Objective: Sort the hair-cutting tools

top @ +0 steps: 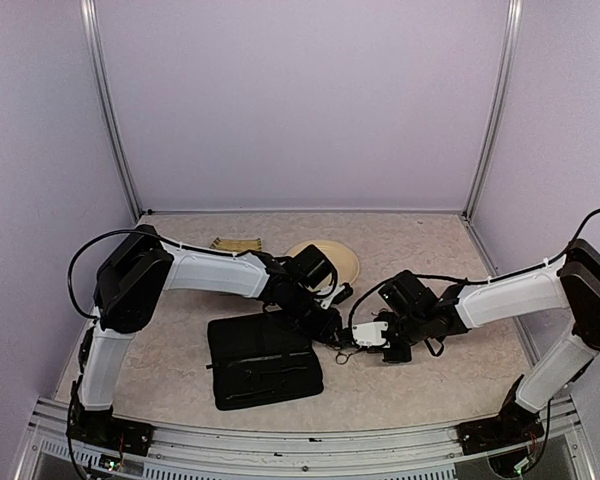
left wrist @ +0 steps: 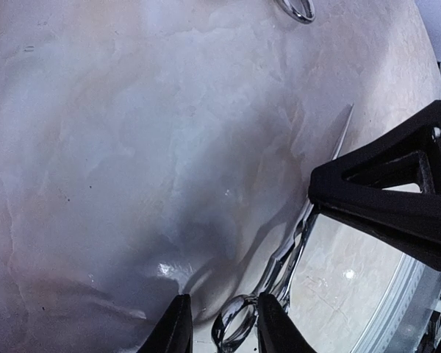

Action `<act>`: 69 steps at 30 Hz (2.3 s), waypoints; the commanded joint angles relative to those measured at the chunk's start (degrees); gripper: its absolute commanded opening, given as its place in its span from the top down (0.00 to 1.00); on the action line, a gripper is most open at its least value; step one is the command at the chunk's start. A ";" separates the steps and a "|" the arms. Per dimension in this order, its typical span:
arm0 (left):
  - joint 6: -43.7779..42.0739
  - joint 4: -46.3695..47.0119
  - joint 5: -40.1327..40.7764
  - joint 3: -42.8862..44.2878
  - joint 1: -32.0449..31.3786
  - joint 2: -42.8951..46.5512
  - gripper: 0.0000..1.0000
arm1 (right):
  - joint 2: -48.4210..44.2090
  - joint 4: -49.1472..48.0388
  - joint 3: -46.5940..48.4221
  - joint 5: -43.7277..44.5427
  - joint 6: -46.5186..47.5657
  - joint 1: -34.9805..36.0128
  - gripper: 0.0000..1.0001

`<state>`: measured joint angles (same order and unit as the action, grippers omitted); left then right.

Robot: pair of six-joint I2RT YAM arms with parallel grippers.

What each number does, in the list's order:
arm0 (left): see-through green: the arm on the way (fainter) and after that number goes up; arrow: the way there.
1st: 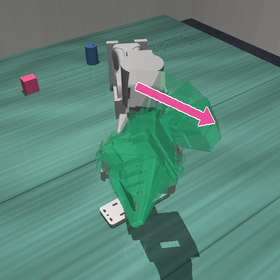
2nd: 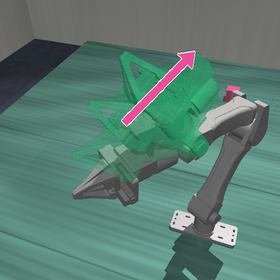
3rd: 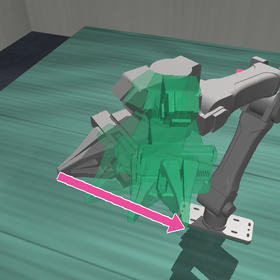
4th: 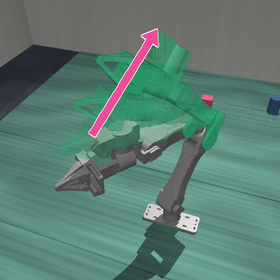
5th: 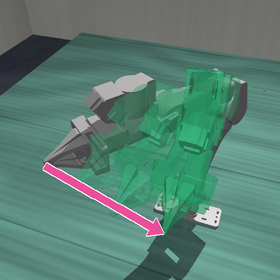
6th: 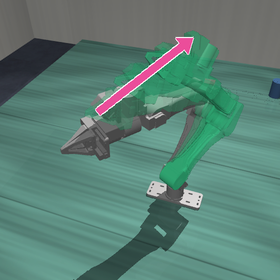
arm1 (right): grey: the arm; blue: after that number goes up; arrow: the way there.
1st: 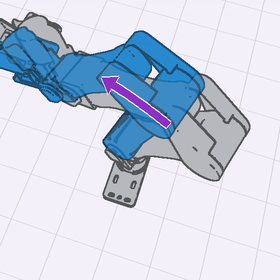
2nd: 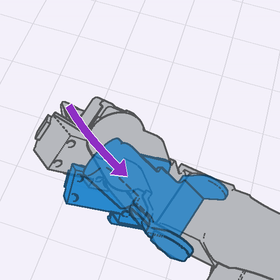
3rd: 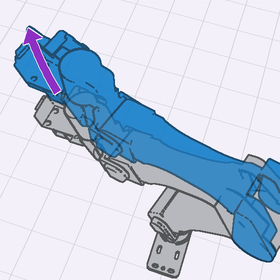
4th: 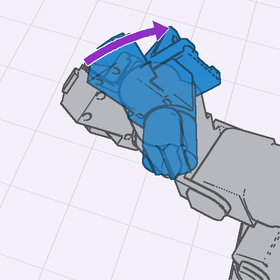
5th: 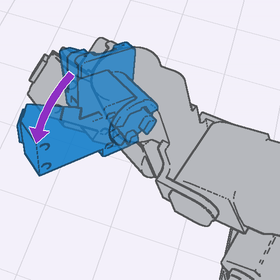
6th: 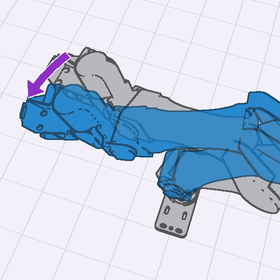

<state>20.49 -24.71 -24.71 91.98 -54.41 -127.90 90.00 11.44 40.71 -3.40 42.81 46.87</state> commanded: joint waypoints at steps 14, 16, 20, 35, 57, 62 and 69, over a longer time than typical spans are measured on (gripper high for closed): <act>-3.47 -0.77 -13.30 0.04 1.77 -1.19 0.90 | 2.11 8.32 -2.77 4.12 -0.59 0.50 1.00; -3.60 -0.14 -14.14 -0.07 1.77 -0.92 0.95 | 0.66 9.80 -2.24 3.99 -0.74 0.48 1.00; -3.06 1.38 -15.17 -0.05 1.77 0.32 1.00 | -5.27 16.84 1.54 2.05 -1.15 -0.05 0.88; -0.16 6.56 -0.75 -6.98 0.27 12.50 0.73 | -15.27 27.35 7.93 -19.67 1.15 -11.19 0.64; 5.79 11.17 15.32 -13.60 0.61 20.79 0.56 | 4.07 23.75 9.99 -13.17 -1.55 -9.87 0.56; 5.11 10.60 16.34 -13.75 0.86 21.21 0.56 | 5.74 21.56 9.47 -10.54 -2.61 -7.37 0.61; 4.61 10.17 17.89 -14.99 1.11 23.32 0.56 | 7.80 23.97 9.52 -8.39 -2.69 -4.78 0.87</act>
<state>26.28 -14.83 -8.47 78.06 -53.69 -107.61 94.96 32.45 51.11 -13.85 40.51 40.80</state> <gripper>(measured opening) 0.444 0.167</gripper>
